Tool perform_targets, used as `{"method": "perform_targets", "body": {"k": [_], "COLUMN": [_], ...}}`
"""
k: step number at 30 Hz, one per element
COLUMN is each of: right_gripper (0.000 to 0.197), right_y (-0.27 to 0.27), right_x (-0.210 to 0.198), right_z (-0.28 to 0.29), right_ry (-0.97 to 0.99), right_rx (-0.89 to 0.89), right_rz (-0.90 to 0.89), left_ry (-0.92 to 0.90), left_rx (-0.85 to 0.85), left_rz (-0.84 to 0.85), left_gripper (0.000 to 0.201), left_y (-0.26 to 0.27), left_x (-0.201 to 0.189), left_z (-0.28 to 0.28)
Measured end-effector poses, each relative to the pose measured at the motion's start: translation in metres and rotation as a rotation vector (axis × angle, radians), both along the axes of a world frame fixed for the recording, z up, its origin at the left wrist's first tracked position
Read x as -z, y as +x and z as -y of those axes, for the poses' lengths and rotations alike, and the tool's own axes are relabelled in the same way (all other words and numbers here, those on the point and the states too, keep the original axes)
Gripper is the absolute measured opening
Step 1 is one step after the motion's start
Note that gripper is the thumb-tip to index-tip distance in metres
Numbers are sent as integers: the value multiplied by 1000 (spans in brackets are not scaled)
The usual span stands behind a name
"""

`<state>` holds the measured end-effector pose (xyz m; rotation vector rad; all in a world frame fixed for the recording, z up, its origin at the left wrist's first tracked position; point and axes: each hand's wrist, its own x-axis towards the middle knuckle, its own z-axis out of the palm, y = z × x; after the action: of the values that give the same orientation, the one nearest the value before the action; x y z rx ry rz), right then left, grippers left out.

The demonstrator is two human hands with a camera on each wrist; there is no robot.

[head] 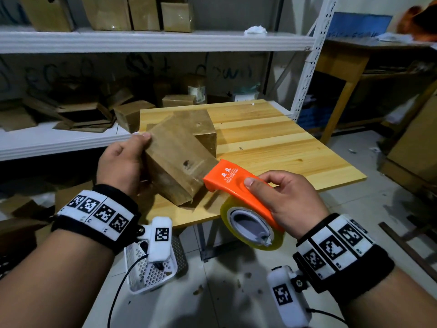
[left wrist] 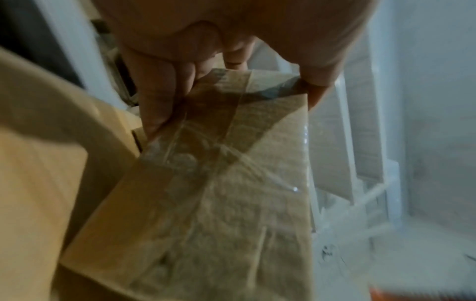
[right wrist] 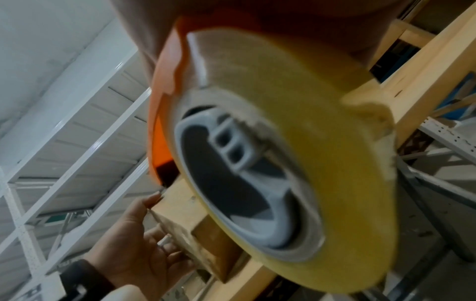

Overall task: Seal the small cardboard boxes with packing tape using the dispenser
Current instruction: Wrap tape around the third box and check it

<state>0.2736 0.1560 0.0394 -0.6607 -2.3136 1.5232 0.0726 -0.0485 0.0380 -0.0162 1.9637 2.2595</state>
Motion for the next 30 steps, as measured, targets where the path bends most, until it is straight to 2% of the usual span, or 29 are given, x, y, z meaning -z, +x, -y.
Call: {"method": "perform_targets", "body": {"k": [3, 5, 14, 18, 21, 23, 26, 28, 30], "right_gripper": [30, 29, 35, 30, 34, 41, 48, 36, 31], "right_y": [4, 5, 2, -1, -1, -1, 0, 0, 0], "right_x": [2, 3, 11, 15, 17, 17, 19, 21, 22], "right_z": [-3, -5, -10, -11, -12, -11, -11, -12, -14], "right_ry": [31, 36, 85, 118, 130, 130, 119, 110, 109], "right_rx": [4, 5, 35, 37, 35, 35, 40, 51, 63], "right_rz": [31, 42, 111, 120, 128, 139, 155, 155, 153], "left_ry": [94, 81, -136, -220, -369, -498, -568, -646, -748], "left_rx": [9, 19, -32, -25, -63, -119, -120, -3, 193], "left_rz": [89, 88, 46, 50, -101, -265, -554, -739, -849], "left_gripper": [36, 36, 56, 50, 47, 41, 29, 27, 36], "left_y": [-1, 0, -13, -14, -19, -17, -9, -2, 7], "left_x": [0, -1, 11, 20, 21, 18, 10, 4, 2], "left_z": [5, 3, 2, 5, 7, 7, 5, 3, -2]}}
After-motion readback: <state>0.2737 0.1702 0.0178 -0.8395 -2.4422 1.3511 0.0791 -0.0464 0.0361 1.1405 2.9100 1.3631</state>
